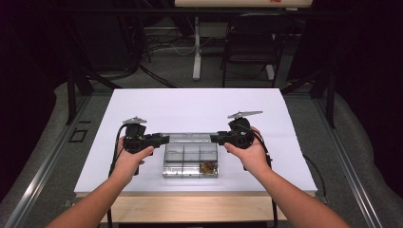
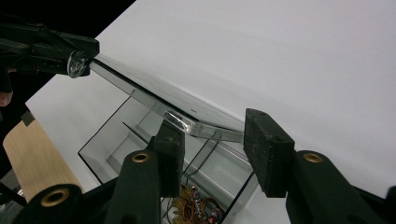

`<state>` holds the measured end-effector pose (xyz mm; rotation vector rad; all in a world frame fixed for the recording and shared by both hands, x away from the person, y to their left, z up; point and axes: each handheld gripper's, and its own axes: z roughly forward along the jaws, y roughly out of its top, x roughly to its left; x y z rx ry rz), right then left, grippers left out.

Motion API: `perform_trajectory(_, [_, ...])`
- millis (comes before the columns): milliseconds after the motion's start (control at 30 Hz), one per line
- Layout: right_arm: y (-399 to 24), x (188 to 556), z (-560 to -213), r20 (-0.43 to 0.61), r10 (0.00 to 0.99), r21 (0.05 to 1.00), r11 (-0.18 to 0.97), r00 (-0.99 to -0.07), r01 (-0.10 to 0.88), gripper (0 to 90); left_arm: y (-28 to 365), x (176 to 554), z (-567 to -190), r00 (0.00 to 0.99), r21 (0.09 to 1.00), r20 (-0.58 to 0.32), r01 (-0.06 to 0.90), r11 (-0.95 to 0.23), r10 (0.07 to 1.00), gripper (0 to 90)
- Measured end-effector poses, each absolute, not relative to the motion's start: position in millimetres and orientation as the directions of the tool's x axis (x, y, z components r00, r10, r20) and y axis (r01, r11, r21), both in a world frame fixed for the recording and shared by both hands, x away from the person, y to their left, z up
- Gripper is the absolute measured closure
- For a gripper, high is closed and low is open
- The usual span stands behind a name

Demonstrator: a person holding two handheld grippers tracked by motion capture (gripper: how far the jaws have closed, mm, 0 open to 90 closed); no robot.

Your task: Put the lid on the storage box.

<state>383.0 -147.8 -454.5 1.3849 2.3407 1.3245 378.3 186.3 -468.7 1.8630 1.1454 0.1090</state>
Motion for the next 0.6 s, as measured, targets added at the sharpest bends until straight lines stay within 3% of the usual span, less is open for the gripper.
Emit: perform_trajectory(600, [-150, 372, -457, 0.307, 0.746, 0.727, 0.216, -0.590, 0.652, 59.0, 187, 366, -468, 0.578, 0.744, -0.341, 0.648, -0.163, 0.741, 58.5])
